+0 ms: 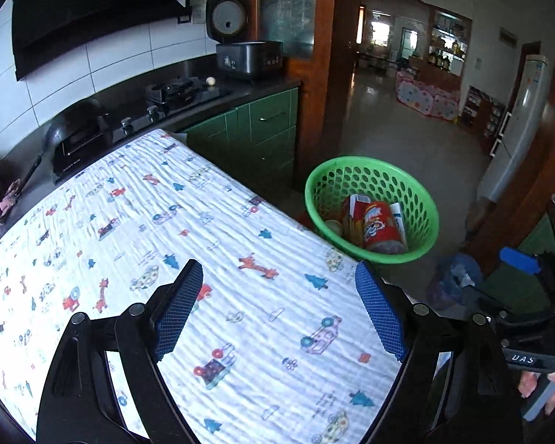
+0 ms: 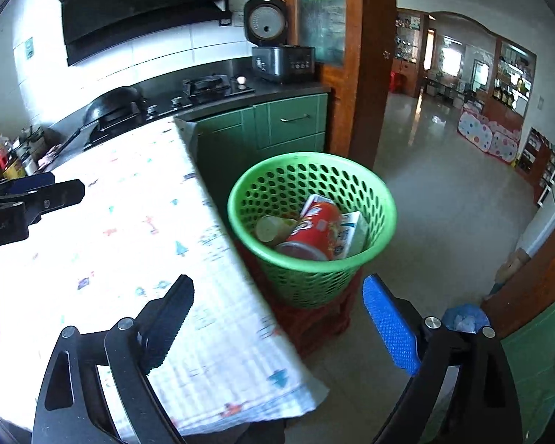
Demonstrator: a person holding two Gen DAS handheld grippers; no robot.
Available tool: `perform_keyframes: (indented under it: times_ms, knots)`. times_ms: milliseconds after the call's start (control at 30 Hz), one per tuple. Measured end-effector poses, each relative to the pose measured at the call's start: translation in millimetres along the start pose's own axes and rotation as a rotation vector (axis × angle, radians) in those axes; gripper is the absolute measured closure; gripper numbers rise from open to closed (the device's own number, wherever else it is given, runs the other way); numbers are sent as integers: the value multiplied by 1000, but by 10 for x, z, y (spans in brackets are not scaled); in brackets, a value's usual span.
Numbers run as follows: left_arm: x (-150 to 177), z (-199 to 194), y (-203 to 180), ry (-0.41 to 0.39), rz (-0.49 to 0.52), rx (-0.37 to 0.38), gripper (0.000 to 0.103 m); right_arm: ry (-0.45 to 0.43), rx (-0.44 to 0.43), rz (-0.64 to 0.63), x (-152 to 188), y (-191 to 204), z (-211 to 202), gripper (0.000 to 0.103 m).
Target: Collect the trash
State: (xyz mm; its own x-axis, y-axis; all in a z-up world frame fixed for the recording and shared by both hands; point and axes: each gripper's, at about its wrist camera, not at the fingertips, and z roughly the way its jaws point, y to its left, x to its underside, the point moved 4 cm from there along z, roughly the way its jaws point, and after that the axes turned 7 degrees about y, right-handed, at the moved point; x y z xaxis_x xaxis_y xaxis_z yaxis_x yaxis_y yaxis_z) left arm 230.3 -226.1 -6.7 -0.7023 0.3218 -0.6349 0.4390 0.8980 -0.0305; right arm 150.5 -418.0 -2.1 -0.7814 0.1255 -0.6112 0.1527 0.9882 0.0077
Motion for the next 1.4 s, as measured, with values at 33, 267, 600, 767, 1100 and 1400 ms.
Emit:
perform_keyframes:
  times_ms: [33,267,600,767,1100,1400]
  knots:
    - [42,-57,48,-9,-10,-5,18,-8,-2,1,22,39,-31,13]
    - [423,-406,306,-65,-31,-52,5,-35,-5,-3,172,295,-231,13]
    - [814,-693,396,-128,-42,-100,5,-71,-3,12,412,470,-428,10]
    - [896,-738,397,-140,-41,-126,5,-77,-7,14,469,504,-464,9]
    - [1001,-813,402,-154,-38,-163,5,-85,-24,14,534,588,-482,9]
    - [1075,-860,477,-158,-56,-172,5,-99,-7,-25,540,687,-501,9]
